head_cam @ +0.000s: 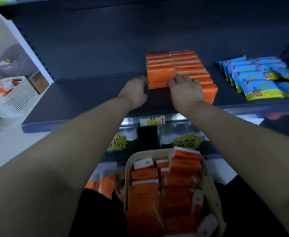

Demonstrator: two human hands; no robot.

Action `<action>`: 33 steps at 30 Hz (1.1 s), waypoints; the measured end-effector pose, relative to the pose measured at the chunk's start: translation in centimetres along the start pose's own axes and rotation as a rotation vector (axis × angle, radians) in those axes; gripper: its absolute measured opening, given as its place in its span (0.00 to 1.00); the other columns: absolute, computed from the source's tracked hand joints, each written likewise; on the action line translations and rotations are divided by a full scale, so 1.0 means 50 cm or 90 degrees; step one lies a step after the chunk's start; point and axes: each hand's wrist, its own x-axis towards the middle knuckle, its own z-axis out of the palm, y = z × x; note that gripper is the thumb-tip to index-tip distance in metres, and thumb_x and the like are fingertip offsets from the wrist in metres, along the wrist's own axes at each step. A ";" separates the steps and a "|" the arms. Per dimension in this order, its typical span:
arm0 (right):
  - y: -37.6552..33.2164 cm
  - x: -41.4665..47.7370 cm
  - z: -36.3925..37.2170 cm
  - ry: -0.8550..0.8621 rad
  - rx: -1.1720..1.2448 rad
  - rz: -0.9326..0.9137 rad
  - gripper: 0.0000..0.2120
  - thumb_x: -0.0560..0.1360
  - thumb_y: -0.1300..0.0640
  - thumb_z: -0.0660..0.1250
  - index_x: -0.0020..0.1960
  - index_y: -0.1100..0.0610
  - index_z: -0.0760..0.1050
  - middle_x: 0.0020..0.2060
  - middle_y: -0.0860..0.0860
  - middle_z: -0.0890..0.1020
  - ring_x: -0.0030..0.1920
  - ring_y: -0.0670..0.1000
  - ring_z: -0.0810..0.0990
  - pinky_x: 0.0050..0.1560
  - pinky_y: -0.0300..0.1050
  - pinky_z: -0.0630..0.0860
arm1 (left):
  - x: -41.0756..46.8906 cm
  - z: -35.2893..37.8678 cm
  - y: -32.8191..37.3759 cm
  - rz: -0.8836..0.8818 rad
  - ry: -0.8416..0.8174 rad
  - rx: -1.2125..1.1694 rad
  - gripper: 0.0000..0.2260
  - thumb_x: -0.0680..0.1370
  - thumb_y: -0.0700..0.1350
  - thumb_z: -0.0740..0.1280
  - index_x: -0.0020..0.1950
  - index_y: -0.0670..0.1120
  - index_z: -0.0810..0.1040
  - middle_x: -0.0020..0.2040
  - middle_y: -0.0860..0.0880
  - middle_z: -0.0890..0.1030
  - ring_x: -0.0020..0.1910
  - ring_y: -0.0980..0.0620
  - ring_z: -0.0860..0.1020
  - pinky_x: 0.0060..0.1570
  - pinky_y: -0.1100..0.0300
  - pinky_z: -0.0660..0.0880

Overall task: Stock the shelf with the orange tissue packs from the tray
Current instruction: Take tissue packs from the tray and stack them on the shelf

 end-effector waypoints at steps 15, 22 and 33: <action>0.063 -0.326 0.175 -0.200 0.045 -0.029 0.20 0.74 0.64 0.62 0.65 0.54 0.68 0.61 0.54 0.74 0.63 0.55 0.70 0.61 0.52 0.67 | -0.238 0.211 0.040 0.027 -0.150 -0.016 0.19 0.75 0.39 0.68 0.66 0.41 0.72 0.63 0.43 0.77 0.62 0.46 0.75 0.58 0.59 0.71; 0.058 -0.359 0.264 -0.285 0.056 -0.050 0.26 0.69 0.53 0.71 0.65 0.53 0.67 0.61 0.52 0.73 0.62 0.55 0.70 0.58 0.50 0.67 | -0.239 0.299 0.029 -0.021 -0.245 -0.005 0.20 0.77 0.44 0.67 0.68 0.44 0.71 0.64 0.45 0.75 0.62 0.47 0.73 0.58 0.57 0.71; 0.060 -0.381 0.293 -0.347 0.033 -0.075 0.28 0.70 0.51 0.69 0.67 0.54 0.64 0.66 0.55 0.68 0.67 0.57 0.63 0.64 0.54 0.61 | -0.222 0.335 0.025 -0.039 -0.257 -0.009 0.18 0.78 0.45 0.67 0.67 0.44 0.71 0.65 0.45 0.74 0.62 0.46 0.74 0.58 0.55 0.72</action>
